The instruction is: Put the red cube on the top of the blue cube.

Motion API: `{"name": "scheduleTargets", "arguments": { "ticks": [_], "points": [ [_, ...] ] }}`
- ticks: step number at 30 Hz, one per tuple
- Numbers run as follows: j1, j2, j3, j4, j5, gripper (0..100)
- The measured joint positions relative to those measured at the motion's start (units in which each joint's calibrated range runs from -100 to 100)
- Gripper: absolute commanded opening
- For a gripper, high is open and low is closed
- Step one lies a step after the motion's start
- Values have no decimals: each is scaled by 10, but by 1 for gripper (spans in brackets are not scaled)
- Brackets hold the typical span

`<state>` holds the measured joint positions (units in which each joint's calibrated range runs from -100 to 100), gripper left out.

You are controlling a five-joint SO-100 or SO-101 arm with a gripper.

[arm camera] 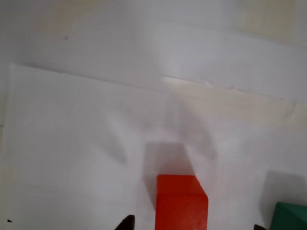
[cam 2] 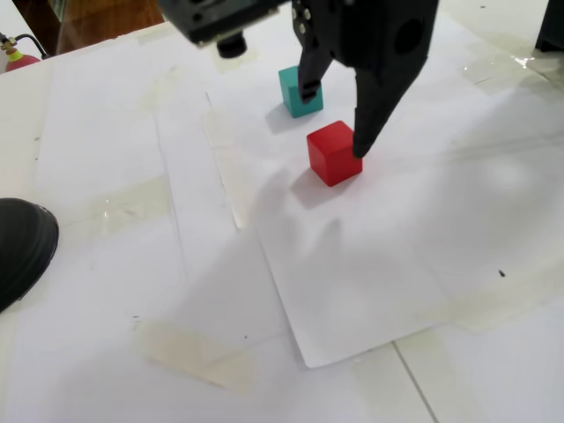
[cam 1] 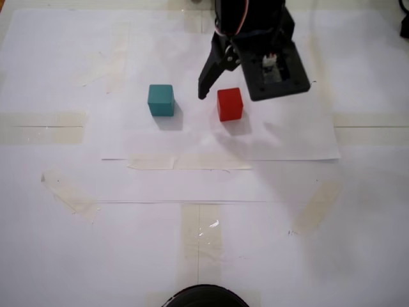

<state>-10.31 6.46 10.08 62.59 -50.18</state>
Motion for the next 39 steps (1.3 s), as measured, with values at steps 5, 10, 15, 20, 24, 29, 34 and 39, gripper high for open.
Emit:
{"name": "scheduleTargets", "arguments": {
  "ticks": [5,10,15,20,24,29,34,39],
  "points": [
    [4,22,5,-14,1,33],
    [5,45,7,-28,4,32],
    [5,59,15,-41,4,30],
    [5,72,18,-54,4,30],
    [5,75,18,-64,4,28],
    [5,75,25,-79,1,23],
    [5,75,33,-85,1,20],
    [9,75,33,-89,1,14]
  ]
}}
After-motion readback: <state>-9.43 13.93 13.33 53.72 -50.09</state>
